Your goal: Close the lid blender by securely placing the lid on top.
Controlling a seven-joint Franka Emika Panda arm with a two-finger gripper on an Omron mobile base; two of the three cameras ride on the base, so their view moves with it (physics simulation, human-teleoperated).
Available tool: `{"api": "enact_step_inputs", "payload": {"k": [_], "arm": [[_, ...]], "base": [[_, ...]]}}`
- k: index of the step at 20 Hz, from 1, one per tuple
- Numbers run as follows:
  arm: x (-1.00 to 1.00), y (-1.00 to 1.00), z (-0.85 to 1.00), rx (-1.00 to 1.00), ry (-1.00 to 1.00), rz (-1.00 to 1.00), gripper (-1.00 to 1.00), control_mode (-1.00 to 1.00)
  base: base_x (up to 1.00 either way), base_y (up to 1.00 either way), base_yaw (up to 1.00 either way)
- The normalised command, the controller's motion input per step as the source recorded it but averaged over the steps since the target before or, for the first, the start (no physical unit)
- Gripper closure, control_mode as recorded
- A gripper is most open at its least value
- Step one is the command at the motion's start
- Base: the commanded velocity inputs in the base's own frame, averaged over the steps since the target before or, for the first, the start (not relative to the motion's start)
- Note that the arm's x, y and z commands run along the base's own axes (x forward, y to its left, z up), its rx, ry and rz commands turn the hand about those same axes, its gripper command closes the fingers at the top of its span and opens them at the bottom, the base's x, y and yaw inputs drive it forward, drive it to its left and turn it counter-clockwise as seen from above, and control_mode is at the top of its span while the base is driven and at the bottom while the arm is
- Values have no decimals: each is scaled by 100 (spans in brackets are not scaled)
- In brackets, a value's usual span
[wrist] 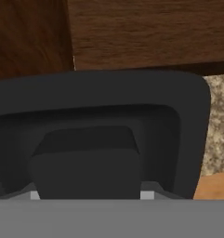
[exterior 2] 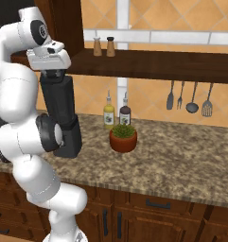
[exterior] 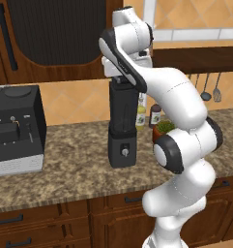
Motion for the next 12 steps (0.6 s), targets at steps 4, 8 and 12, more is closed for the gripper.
{"api": "enact_step_inputs", "payload": {"k": [4, 8, 12], "arm": [[0, -17, 1, 0, 13, 0, 100, -100], [0, -18, -9, -3, 15, 0, 100, -100], [0, -1, -6, -1, 15, 0, 100, -100]], "base": [[0, 0, 0], [0, 0, 0], [0, 0, 0]]}}
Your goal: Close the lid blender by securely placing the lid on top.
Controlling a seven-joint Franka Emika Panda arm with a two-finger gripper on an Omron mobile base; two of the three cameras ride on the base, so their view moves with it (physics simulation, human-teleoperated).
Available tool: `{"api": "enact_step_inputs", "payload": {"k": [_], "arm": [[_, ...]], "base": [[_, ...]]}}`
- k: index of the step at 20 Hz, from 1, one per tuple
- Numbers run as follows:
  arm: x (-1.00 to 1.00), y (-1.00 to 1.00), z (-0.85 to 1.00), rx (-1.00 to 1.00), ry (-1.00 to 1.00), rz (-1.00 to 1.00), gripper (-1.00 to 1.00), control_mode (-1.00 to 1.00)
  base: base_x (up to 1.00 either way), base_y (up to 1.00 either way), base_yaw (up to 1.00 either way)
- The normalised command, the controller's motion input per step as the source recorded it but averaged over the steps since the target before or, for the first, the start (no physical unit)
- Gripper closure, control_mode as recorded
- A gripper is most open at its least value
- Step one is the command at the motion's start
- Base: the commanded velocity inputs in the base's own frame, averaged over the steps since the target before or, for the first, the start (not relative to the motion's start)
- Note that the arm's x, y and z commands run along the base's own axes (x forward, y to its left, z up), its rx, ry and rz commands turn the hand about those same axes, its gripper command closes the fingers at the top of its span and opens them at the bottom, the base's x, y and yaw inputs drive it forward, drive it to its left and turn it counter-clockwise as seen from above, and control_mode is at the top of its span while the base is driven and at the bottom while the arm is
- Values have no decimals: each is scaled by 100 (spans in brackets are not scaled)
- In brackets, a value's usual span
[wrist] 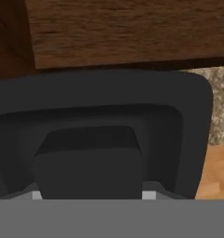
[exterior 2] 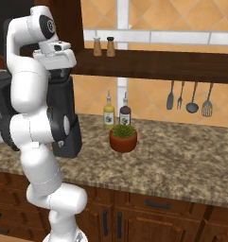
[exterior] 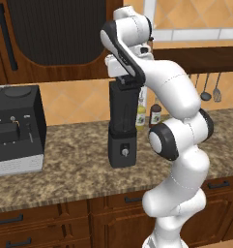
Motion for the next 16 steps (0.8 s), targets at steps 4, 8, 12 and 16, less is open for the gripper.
{"api": "enact_step_inputs", "payload": {"k": [4, 8, 12, 16], "arm": [[0, 15, -2, 1, 3, 0, 100, -100], [0, 24, -8, 10, 0, 0, 100, -100], [-10, 11, -3, 15, 4, 0, 100, -100], [-3, -3, -15, 10, 0, -3, 100, -100]], "base": [[0, 0, 0], [0, 0, 0], [0, 0, 0], [0, 0, 0]]}}
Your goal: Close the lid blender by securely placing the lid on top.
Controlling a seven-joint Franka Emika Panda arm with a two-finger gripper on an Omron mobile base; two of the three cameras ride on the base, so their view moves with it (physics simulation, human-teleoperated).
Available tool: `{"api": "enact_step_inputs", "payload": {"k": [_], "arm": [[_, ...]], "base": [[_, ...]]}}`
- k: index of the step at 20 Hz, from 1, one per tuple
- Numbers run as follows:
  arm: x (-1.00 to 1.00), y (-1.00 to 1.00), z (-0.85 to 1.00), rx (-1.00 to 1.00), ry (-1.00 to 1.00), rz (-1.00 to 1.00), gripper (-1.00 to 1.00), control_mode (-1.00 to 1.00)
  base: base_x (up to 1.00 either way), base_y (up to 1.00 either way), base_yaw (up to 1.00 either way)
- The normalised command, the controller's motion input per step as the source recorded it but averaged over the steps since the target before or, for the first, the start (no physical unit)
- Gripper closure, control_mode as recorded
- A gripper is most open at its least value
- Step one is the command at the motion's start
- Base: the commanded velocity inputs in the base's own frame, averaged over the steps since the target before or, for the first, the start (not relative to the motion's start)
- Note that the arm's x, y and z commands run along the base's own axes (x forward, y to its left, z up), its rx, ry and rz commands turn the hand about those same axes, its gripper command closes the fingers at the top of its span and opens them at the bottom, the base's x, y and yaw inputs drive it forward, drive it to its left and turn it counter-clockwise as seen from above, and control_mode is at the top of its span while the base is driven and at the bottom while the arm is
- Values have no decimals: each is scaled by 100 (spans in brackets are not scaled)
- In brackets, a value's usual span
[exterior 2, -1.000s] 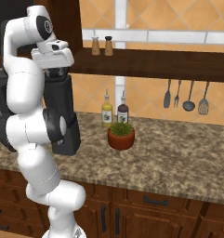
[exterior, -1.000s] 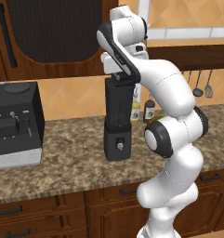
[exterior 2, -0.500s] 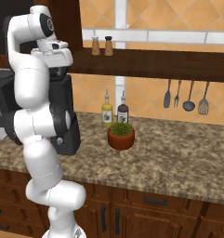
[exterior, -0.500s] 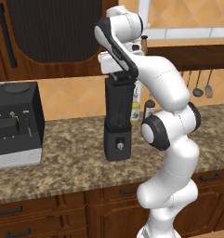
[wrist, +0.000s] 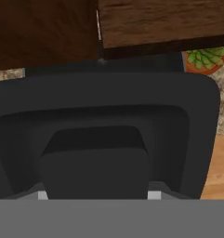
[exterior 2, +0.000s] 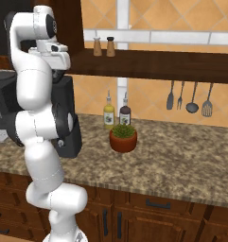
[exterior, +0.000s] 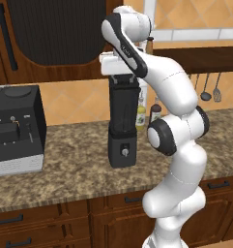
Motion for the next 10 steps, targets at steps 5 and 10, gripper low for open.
{"api": "enact_step_inputs", "payload": {"k": [5, 10], "arm": [[0, -22, -33, 4, 0, -3, 100, -100], [8, -19, -48, 0, 0, -1, 100, -100]], "base": [[0, 0, 0], [0, 0, 0]]}}
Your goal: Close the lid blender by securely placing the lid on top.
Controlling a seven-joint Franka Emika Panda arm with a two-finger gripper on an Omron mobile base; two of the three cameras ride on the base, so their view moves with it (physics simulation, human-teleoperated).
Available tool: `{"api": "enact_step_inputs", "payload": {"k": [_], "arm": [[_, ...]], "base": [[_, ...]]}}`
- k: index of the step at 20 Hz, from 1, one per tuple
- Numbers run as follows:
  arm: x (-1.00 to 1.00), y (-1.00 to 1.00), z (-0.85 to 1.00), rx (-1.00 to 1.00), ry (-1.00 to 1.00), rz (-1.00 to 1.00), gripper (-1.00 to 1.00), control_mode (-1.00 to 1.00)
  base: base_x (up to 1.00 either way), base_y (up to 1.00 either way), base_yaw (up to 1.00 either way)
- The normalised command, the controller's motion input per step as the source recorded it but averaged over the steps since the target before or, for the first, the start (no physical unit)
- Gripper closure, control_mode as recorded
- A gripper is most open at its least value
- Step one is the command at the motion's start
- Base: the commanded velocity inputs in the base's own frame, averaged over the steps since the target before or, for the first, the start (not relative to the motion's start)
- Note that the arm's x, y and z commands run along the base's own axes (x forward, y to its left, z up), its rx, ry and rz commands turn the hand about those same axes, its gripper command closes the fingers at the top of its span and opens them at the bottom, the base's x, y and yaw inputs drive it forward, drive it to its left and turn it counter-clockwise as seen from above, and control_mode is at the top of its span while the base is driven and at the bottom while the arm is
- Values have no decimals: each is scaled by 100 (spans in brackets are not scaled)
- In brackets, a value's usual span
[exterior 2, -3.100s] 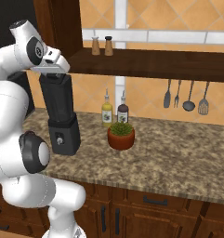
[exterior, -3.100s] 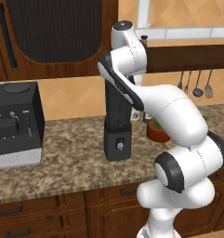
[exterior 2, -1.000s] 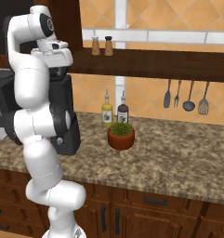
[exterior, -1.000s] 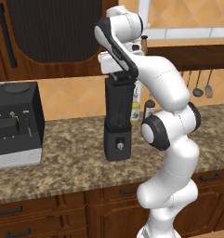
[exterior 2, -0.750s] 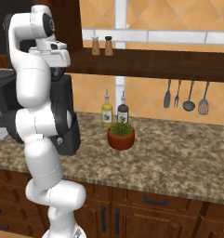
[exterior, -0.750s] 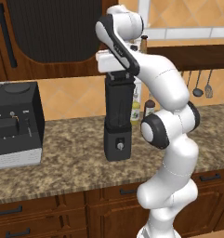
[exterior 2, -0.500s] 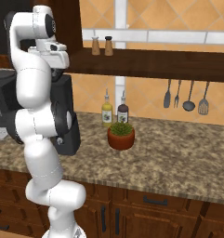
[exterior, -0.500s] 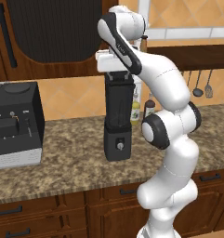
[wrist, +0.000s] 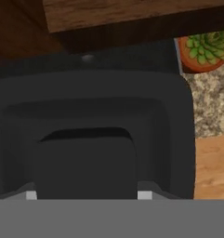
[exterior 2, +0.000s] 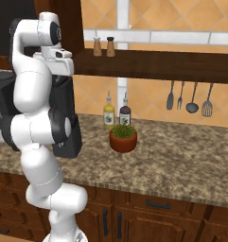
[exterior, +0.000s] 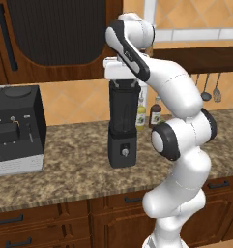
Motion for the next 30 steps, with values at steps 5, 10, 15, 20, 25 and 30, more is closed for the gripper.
{"api": "enact_step_inputs", "payload": {"k": [5, 10, 15, 20, 25, 30], "arm": [[48, 0, -28, 0, 0, 0, 100, -100], [46, 0, -17, 0, -4, 0, 100, -100], [42, 0, -13, 0, -10, 1, 100, -100], [42, 7, -11, 0, -16, 6, 100, -100], [49, 3, -14, 0, -19, 10, 100, -100], [50, 8, -21, 0, -18, 12, 100, -100]], "base": [[0, 0, 0], [0, 0, 0], [0, 0, 0], [0, 0, 0], [0, 0, 0], [0, 0, 0]]}}
